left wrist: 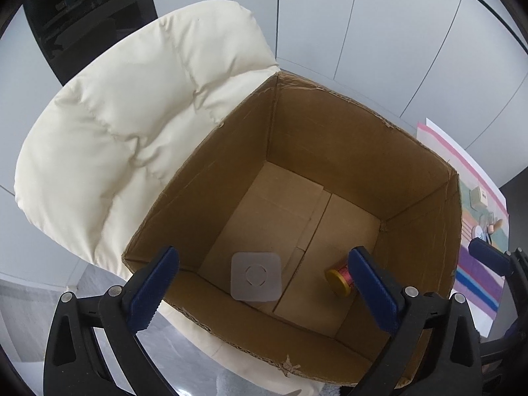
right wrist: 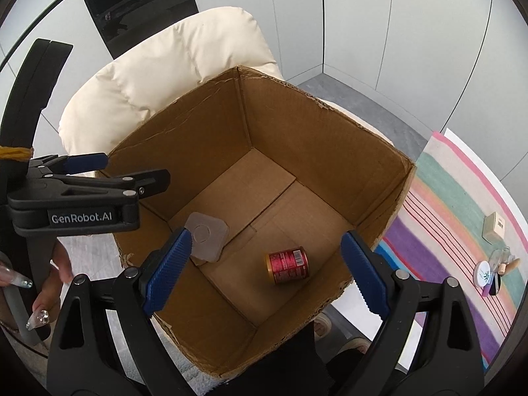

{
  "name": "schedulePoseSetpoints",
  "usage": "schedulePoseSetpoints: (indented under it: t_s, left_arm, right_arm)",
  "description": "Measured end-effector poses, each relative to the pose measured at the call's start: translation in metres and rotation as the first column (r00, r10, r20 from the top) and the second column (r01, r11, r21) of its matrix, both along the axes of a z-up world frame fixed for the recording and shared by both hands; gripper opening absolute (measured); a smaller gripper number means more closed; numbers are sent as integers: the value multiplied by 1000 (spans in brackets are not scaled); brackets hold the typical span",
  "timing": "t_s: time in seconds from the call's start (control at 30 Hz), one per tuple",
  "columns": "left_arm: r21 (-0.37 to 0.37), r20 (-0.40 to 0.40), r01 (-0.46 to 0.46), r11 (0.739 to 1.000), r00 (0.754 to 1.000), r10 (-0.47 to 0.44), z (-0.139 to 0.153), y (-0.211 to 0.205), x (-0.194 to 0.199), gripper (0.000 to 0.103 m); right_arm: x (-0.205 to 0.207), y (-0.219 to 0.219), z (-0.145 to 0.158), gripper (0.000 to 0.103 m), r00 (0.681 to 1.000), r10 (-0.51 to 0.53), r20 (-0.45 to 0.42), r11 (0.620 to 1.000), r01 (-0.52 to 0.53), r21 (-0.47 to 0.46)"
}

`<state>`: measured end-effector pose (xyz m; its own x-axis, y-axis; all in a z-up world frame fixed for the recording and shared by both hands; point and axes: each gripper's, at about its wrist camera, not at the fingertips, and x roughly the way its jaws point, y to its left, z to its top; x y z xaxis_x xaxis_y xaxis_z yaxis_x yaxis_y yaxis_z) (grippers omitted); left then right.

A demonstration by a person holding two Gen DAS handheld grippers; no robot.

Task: Organize objects
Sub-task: 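Withdraw both open grippers from the box back toward the table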

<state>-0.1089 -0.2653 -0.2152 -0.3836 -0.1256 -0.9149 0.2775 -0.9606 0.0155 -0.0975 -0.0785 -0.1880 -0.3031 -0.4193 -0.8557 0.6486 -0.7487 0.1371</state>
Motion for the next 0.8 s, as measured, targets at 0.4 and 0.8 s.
schedulePoseSetpoints:
  t_s: [0.4,0.8]
  left_arm:
    - [-26,2,18,1000,1000,-18,6,8,9,103]
    - [6,6,3,1000,1000,-3,16,13,59,103]
  right_arm:
    - [3,7,5,94,1000,-25,8,1000,25,-2]
    - [24,25,20,94,998,-68,18,998,68,-3]
